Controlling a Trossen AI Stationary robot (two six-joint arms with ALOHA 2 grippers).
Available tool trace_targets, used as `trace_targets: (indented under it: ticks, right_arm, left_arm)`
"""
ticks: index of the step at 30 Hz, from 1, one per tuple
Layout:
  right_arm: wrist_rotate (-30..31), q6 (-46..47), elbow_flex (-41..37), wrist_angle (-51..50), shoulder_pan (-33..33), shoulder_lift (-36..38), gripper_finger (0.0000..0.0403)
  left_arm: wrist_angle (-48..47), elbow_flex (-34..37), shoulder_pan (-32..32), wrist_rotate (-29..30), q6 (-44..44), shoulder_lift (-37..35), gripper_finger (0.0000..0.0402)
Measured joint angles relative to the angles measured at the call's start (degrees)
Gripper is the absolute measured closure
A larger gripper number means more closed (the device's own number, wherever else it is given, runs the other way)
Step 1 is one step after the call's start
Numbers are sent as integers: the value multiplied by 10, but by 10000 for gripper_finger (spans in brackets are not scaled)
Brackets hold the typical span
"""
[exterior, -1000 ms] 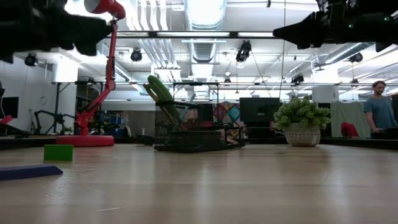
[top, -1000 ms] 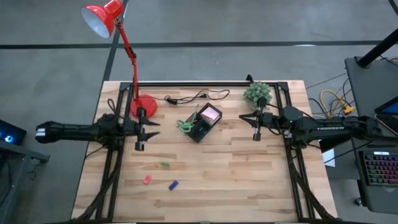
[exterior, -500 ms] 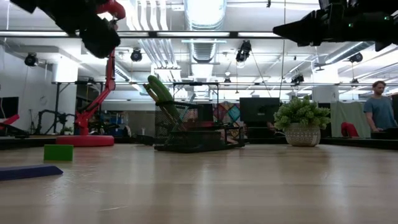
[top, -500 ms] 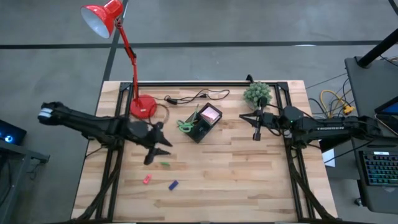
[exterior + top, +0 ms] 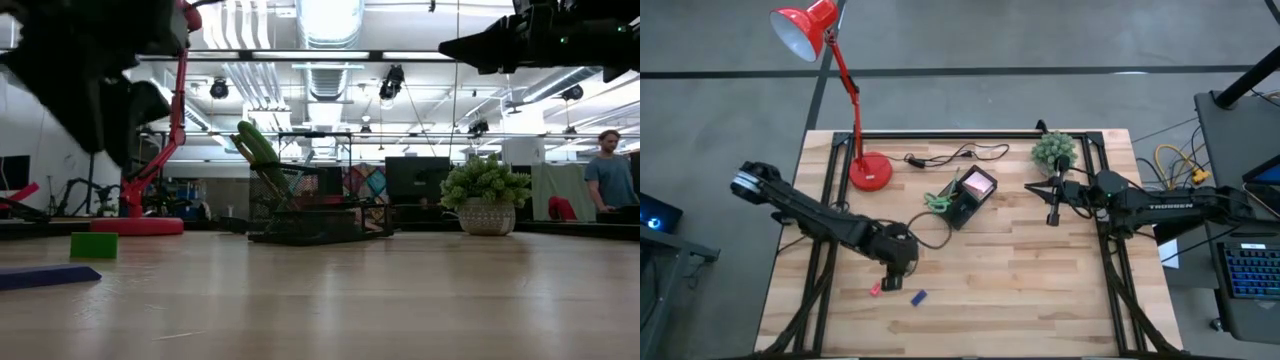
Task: Pick and place office supplies into organizer
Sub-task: Put the green eraser into the black desk organizer
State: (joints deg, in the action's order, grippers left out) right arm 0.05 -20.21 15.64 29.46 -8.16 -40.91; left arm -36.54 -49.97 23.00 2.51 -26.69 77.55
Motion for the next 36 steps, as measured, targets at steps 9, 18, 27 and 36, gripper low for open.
trace_targets:
  ticks: [9, 18, 27, 36]
  right_arm:
    - [0, -13, 0, 0, 0, 0, 394]
    - [0, -15, 0, -1, 0, 0, 394]
    - [0, -15, 0, -1, 0, 0, 394]
    - [0, -15, 0, -1, 0, 0, 394]
  left_arm:
    - [-12, -3, 16, 25, -25, 66, 249]
    - [-35, -3, 16, 26, -49, 117, 249]
    - [-35, -6, 14, 45, -43, 144, 249]
    - [-33, -3, 14, 55, -41, 148, 274]
